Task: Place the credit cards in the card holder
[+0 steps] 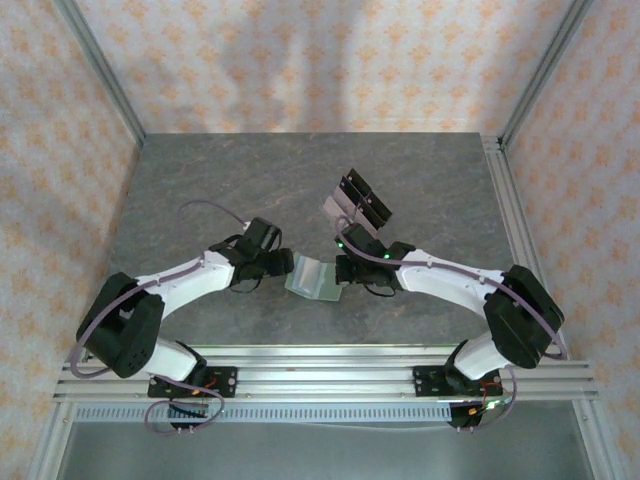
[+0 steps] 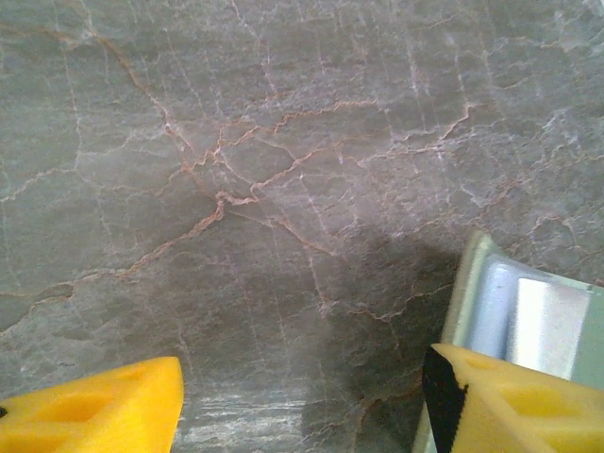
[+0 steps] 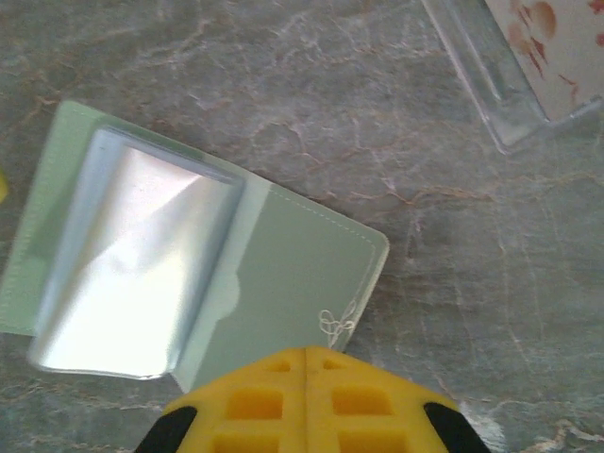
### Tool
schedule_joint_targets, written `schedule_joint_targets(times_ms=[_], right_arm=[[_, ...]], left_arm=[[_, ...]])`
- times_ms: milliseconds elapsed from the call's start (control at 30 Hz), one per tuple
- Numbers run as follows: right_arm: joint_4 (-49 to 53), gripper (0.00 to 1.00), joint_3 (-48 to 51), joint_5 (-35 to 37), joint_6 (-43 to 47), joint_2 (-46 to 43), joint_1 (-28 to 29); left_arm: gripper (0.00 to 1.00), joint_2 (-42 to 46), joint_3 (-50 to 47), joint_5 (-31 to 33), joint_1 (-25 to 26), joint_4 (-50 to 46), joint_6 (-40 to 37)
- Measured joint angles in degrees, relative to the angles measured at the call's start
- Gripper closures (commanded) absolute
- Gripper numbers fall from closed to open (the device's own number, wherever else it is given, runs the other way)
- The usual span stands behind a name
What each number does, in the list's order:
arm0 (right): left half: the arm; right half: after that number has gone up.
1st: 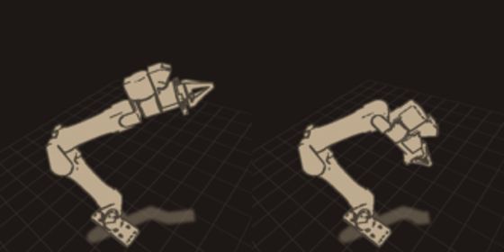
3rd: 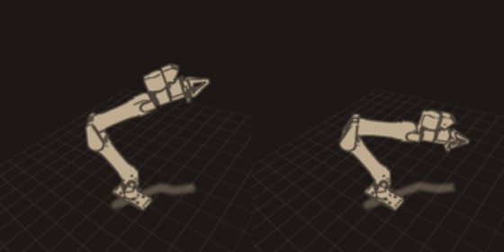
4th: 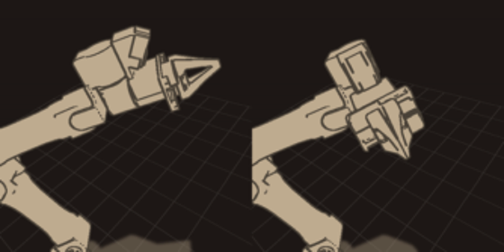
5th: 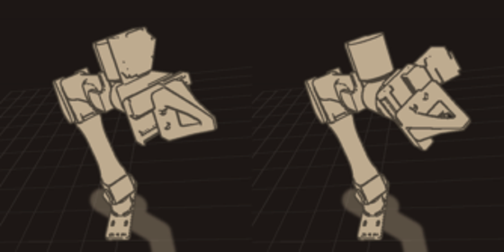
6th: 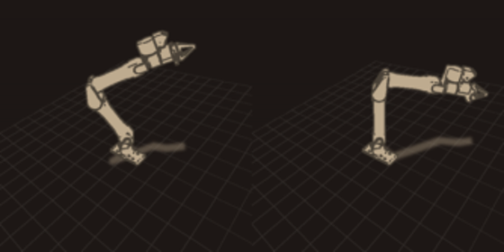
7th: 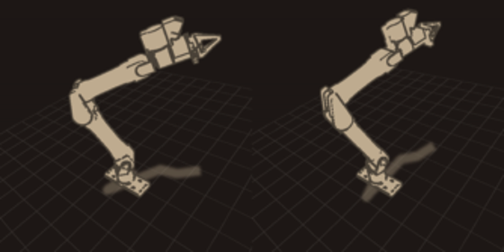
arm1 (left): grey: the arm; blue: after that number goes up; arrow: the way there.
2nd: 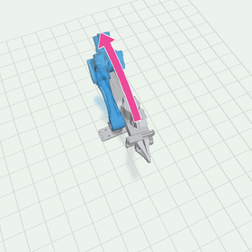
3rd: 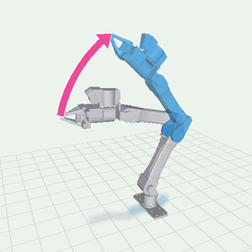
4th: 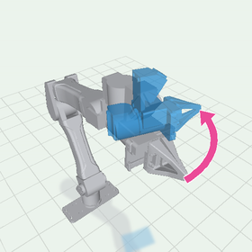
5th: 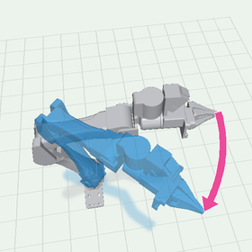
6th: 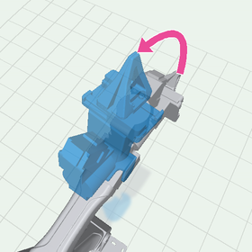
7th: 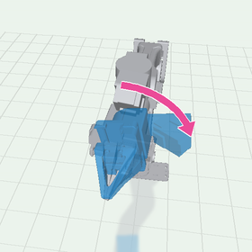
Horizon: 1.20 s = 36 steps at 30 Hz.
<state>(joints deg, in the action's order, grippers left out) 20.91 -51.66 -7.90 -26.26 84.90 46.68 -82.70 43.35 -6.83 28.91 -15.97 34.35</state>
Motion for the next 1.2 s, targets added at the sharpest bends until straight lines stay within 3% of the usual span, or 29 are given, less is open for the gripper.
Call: schedule_joint_targets(times_ms=[433,833,1200], right_arm=[[-3.3,1.00,3.8,0.0,0.0,2.4,-1.6],[-5.3,1.00,4.5,0.0,0.0,3.8,-1.9],[-6.1,1.00,4.6,0.0,0.0,4.5,-1.9]], left_arm=[[0.43,-1.8,0.0,-5.5,0.0,5.5,0.2],[0.28,-1.0,-0.8,-7.5,0.0,8.9,1.7],[0.28,0.3,-0.8,-7.5,0.0,10.5,1.8]])
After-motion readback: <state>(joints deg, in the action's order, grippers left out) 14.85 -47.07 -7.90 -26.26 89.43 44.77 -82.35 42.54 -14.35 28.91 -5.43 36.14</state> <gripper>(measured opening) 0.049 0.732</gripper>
